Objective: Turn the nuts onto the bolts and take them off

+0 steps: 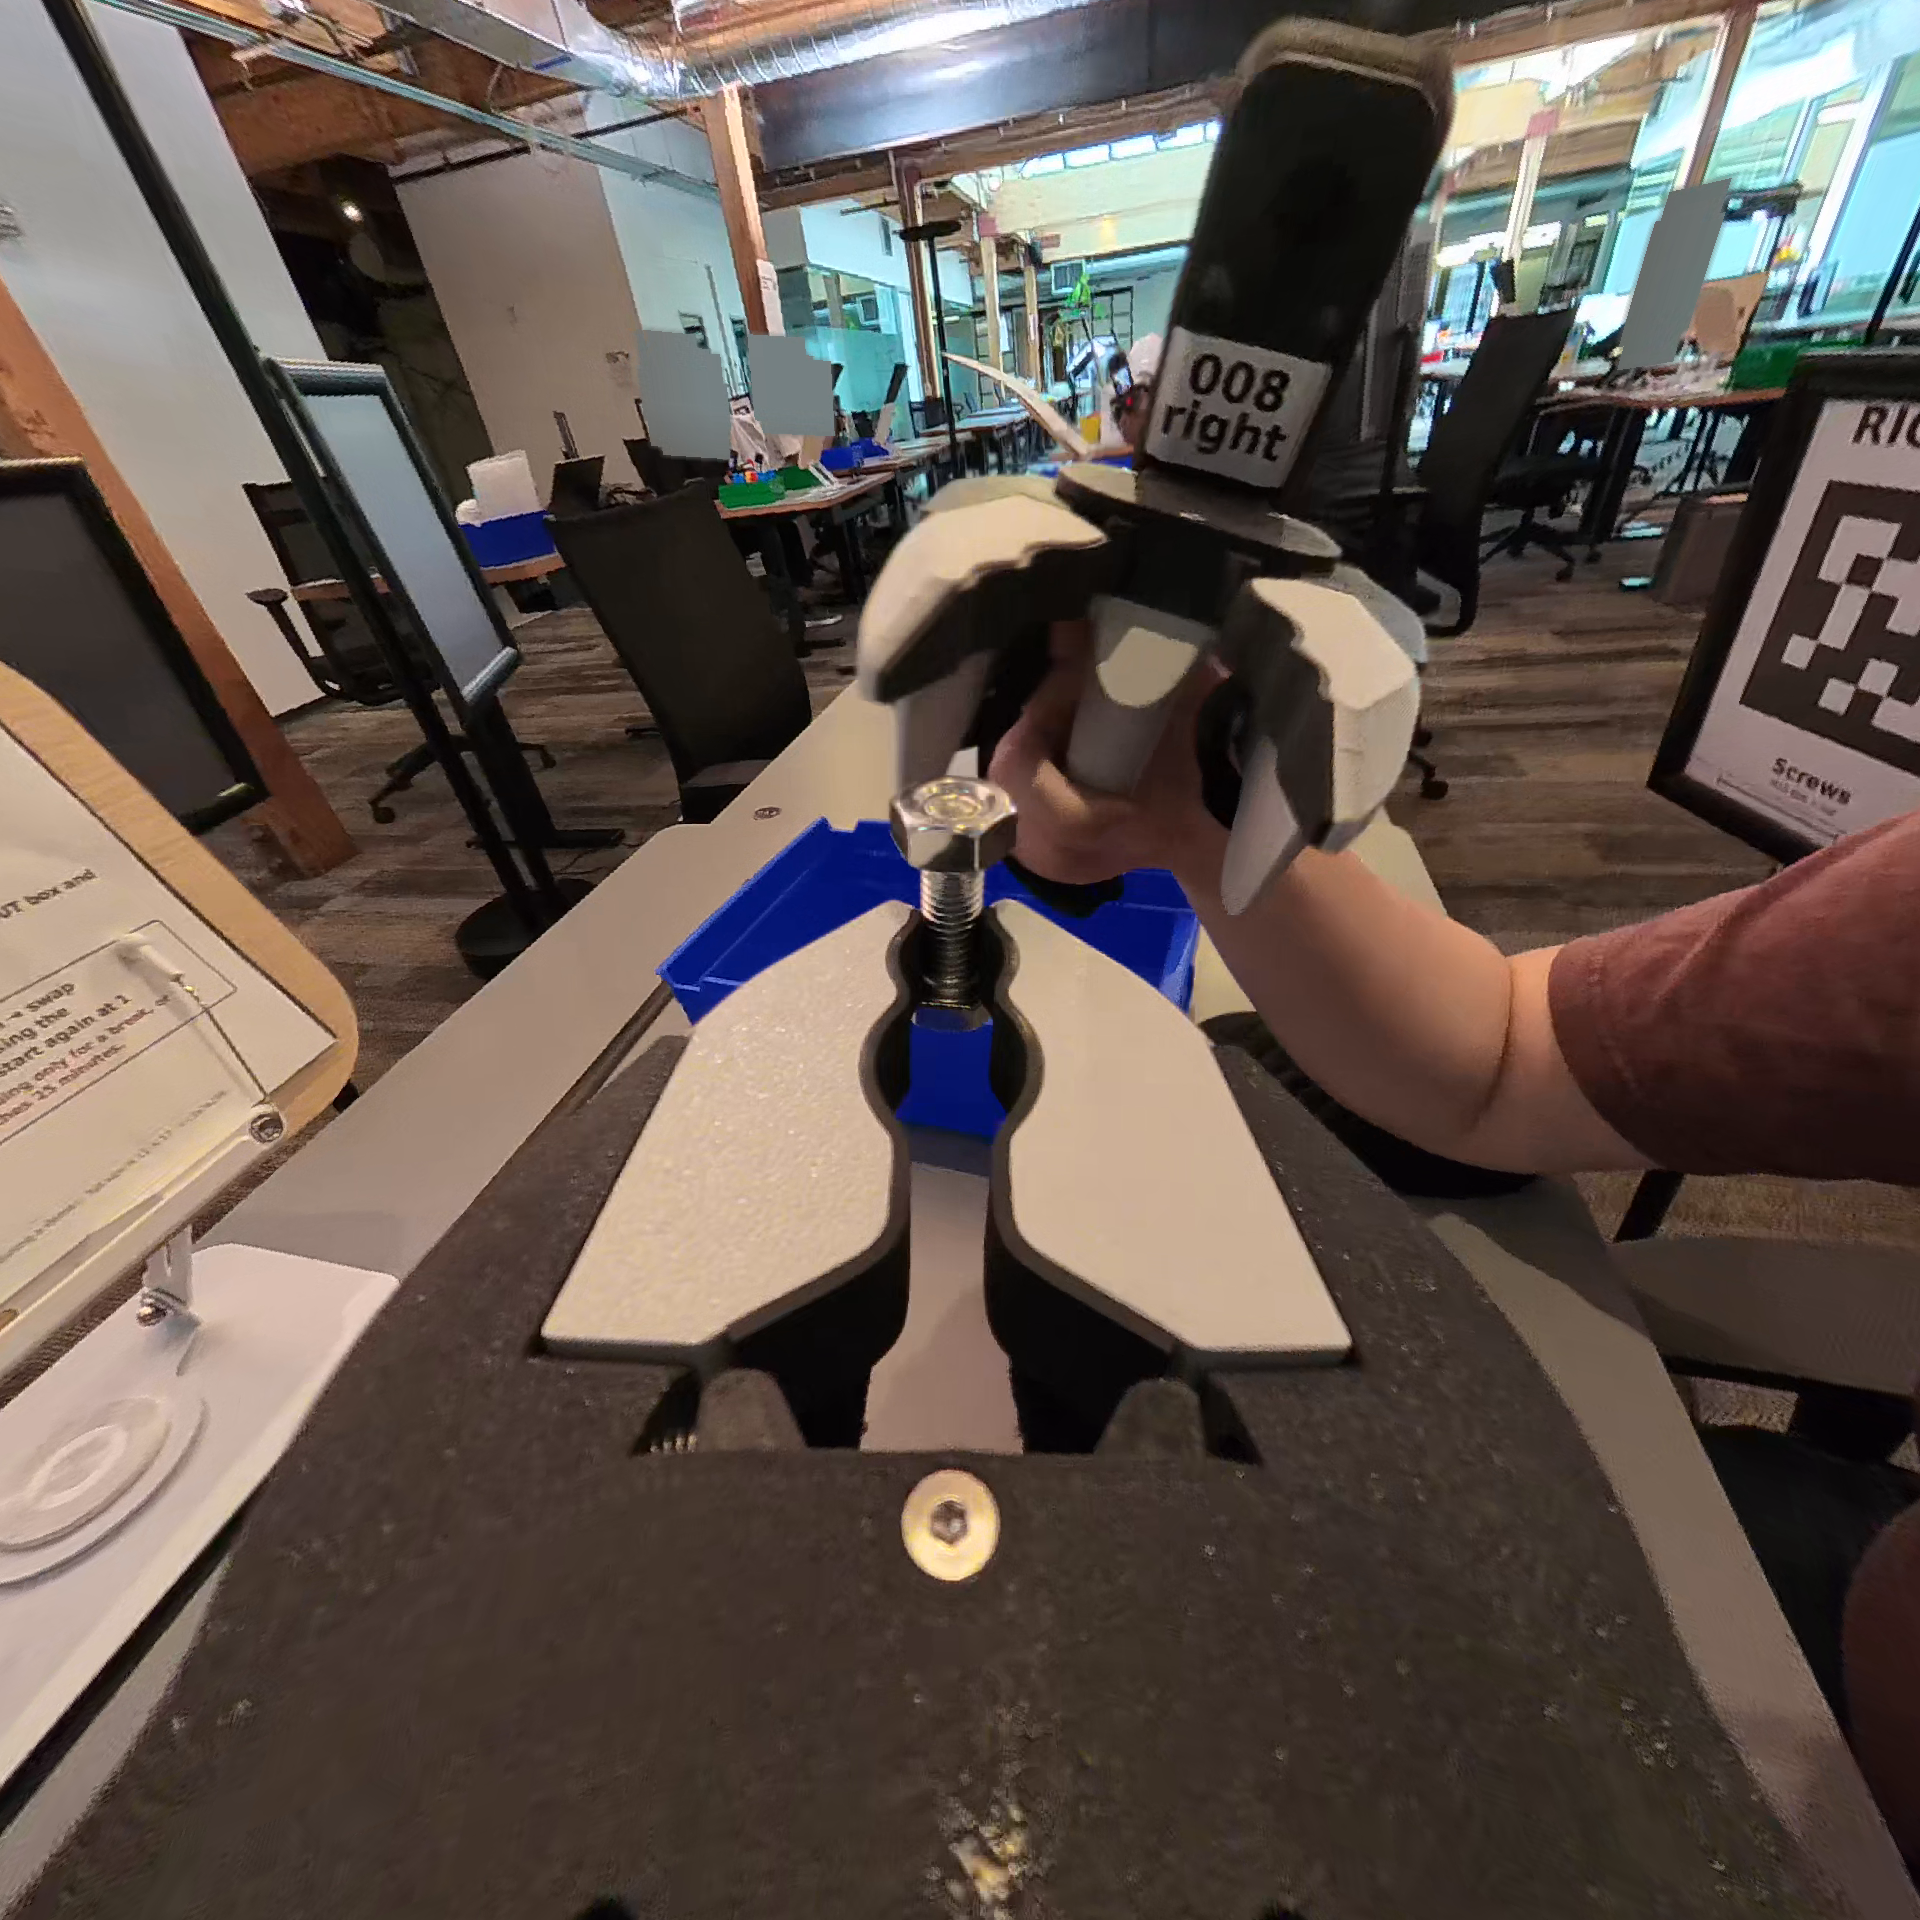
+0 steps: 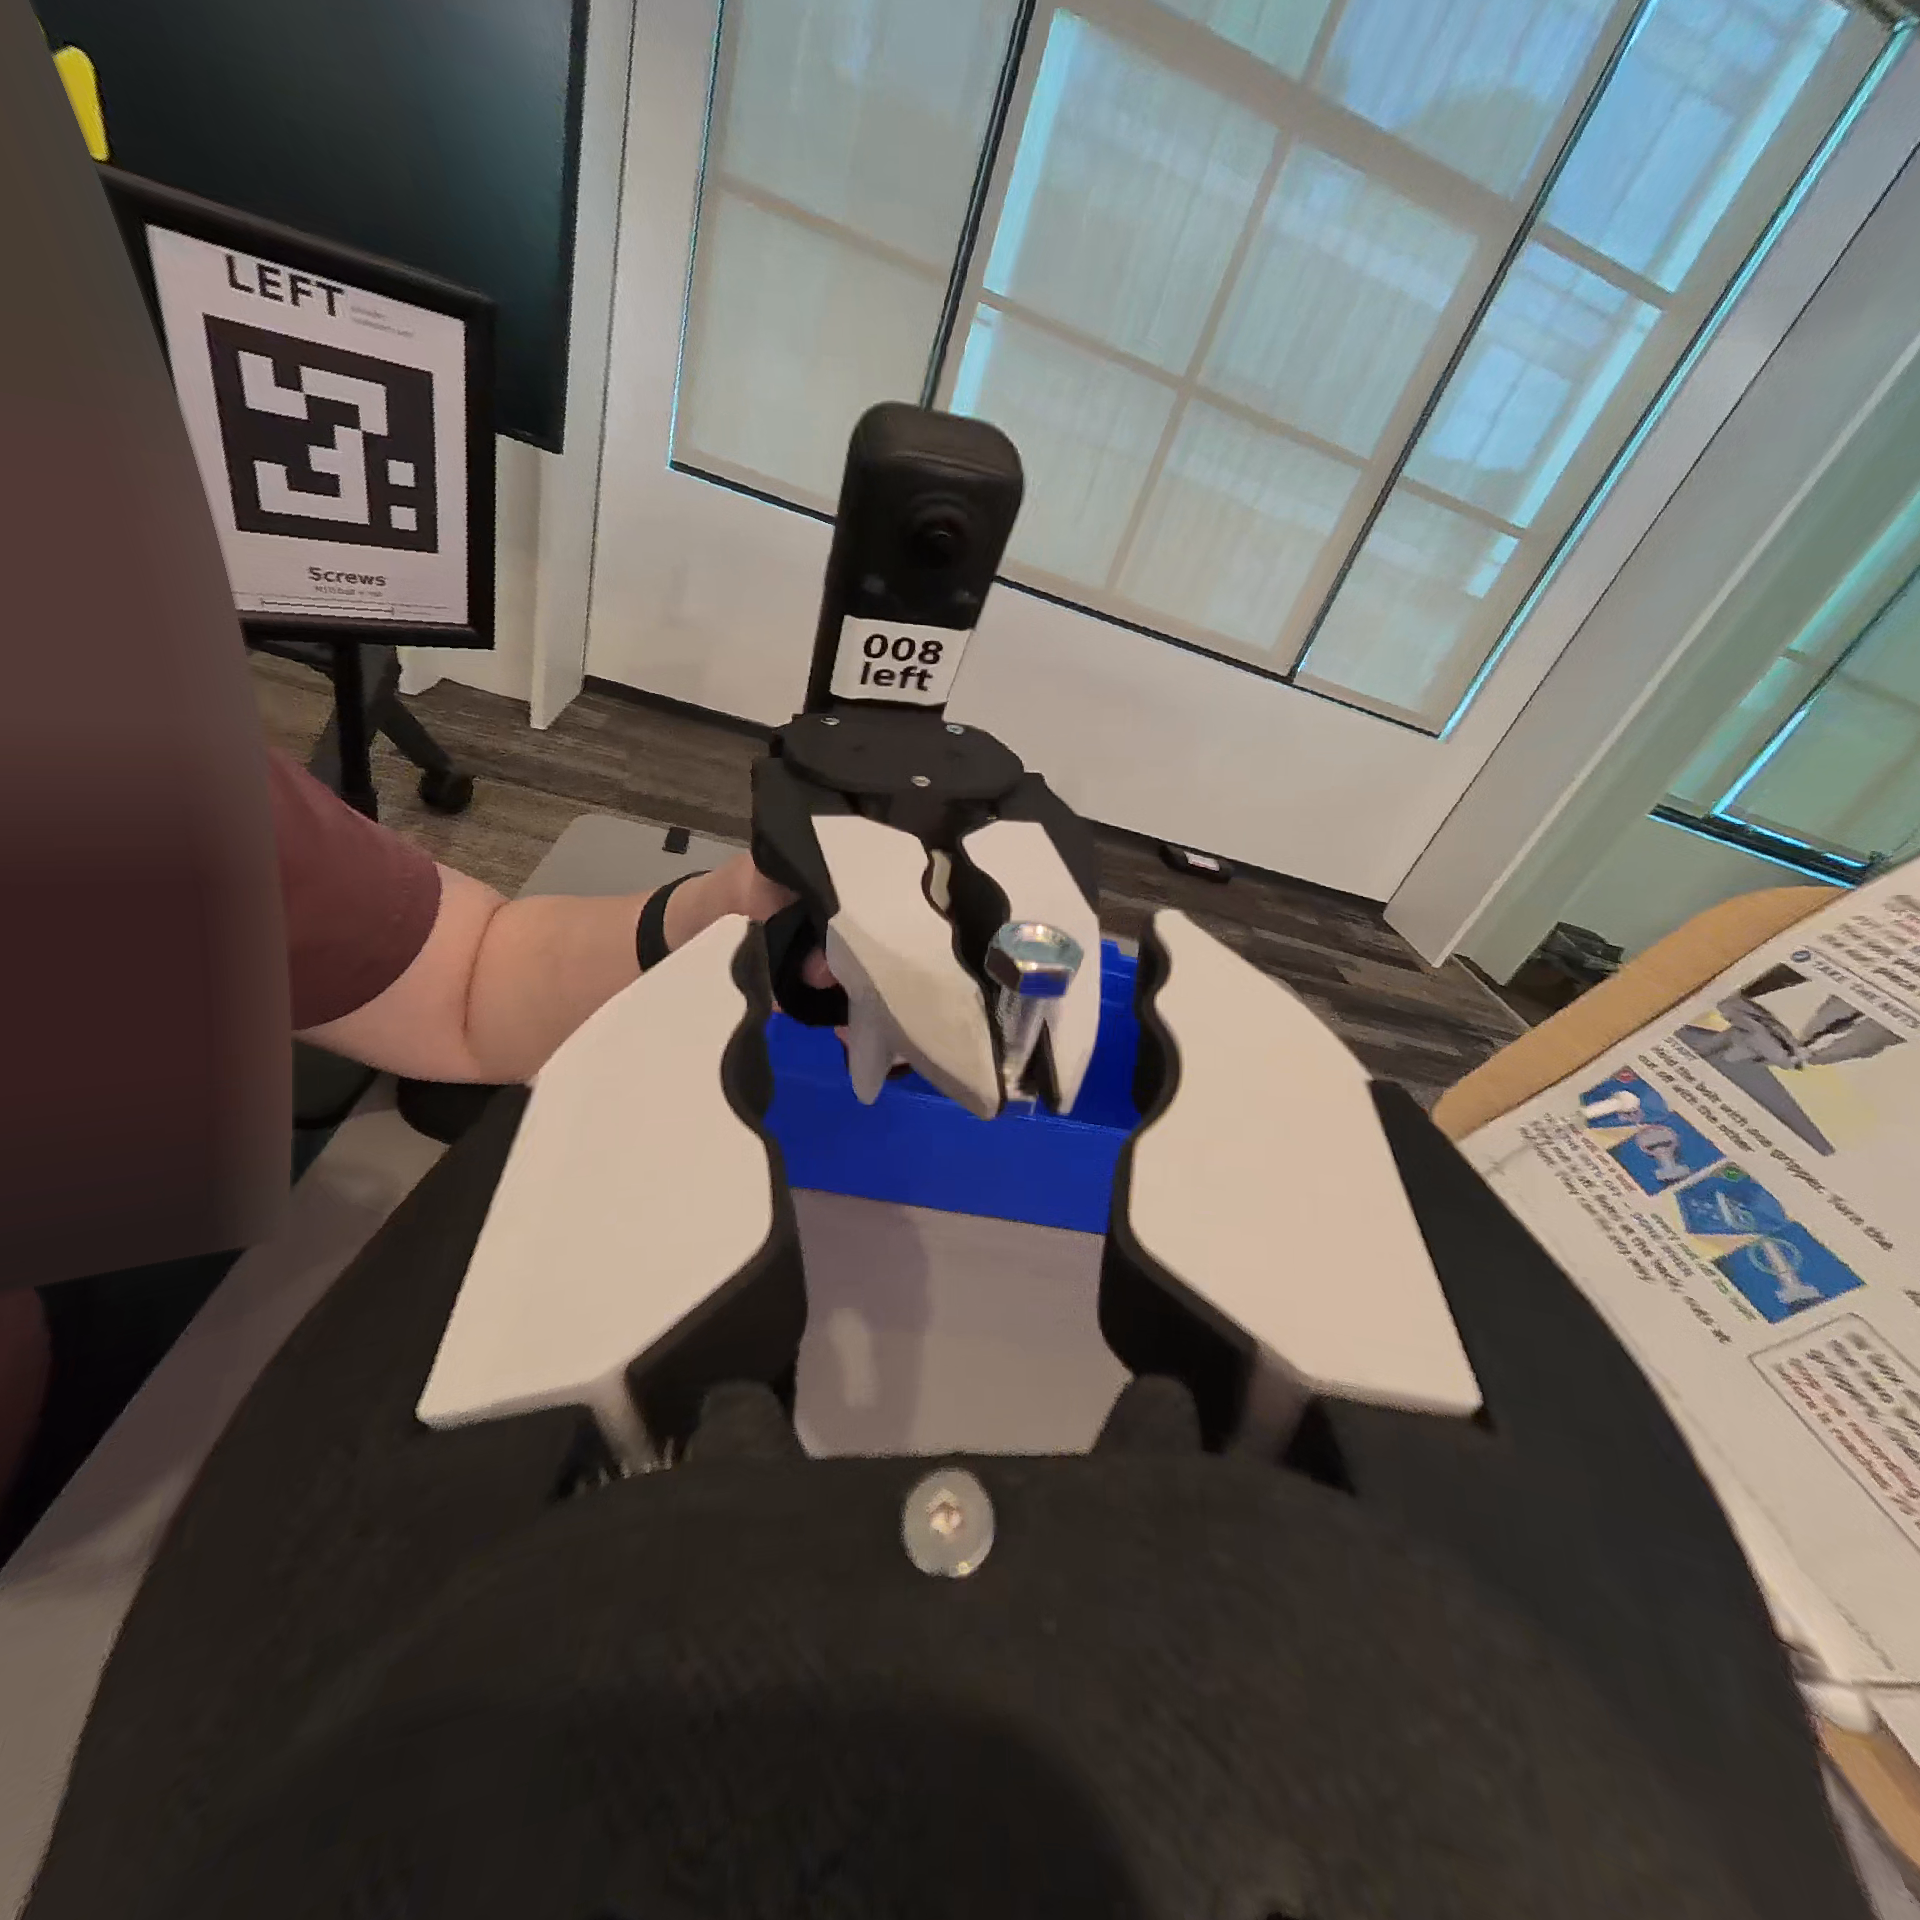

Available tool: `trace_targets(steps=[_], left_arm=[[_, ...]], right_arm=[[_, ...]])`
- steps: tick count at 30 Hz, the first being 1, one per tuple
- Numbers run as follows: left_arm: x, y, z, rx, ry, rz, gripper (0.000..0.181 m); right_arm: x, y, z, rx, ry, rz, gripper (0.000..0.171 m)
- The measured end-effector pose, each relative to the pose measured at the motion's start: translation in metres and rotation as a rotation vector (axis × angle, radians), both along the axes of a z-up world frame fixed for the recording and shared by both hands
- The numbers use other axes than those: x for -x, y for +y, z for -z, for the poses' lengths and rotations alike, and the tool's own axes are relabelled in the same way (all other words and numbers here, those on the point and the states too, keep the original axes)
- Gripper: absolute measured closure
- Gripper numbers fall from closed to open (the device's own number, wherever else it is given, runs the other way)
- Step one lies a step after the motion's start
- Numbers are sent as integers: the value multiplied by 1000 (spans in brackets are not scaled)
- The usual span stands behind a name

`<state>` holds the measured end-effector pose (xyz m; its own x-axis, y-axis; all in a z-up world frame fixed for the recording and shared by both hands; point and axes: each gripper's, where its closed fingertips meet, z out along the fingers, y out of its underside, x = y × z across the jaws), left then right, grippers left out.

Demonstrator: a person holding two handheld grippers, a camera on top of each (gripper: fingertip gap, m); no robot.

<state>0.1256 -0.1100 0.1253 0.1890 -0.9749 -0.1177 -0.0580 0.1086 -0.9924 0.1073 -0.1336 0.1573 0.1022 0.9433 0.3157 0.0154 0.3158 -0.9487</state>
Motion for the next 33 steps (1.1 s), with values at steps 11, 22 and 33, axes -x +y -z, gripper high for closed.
trace_targets(steps=[11, 22, 33], left_arm=[[5, 2, -4, 2, -15, -12, 172], [1, 4, 1, -9, 11, -31, 172], [-5, -4, 4, -5, 26, 16, 172]], right_arm=[[-7, -16, -4, 17, -31, -48, 118], [1, -5, 13, 50, -112, -7, 123], [15, 2, 15, 59, -67, -8, 106]])
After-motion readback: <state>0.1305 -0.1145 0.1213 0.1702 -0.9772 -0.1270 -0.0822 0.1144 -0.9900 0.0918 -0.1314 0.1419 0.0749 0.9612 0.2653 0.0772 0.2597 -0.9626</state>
